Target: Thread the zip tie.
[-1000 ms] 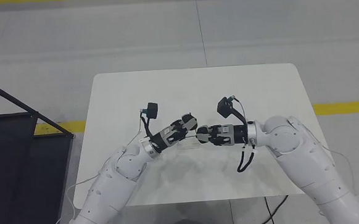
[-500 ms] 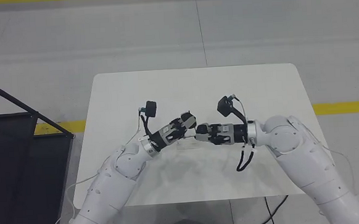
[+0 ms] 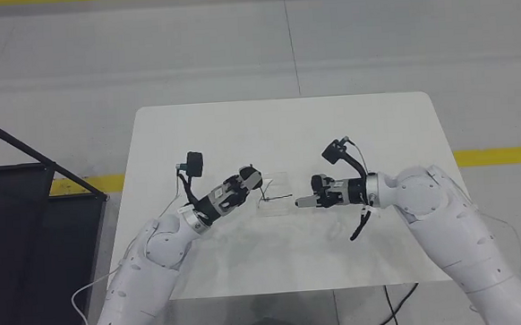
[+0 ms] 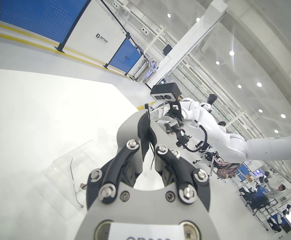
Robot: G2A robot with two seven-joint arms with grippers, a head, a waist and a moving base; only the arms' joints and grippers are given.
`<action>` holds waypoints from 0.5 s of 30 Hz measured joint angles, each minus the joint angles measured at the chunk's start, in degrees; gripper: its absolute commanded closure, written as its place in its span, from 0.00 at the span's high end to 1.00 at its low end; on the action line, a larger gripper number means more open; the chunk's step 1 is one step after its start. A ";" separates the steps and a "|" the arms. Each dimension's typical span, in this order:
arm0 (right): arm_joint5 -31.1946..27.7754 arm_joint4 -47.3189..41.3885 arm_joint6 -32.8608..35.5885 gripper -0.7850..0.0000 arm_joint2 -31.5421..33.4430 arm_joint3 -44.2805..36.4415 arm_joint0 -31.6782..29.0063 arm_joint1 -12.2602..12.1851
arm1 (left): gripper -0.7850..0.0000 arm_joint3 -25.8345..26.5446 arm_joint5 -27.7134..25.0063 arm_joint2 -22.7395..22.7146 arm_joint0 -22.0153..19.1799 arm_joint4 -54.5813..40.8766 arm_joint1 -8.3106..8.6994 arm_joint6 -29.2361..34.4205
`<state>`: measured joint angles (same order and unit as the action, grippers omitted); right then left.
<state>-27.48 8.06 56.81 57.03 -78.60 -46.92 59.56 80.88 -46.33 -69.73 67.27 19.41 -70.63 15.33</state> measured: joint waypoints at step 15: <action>3.98 3.36 0.47 1.00 -2.37 -1.49 0.24 0.45 | 0.00 0.91 0.86 0.02 0.68 -0.57 0.06 0.01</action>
<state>-23.50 11.42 57.28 54.66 -80.09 -46.68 60.01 81.79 -45.47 -69.71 67.95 18.84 -70.57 15.34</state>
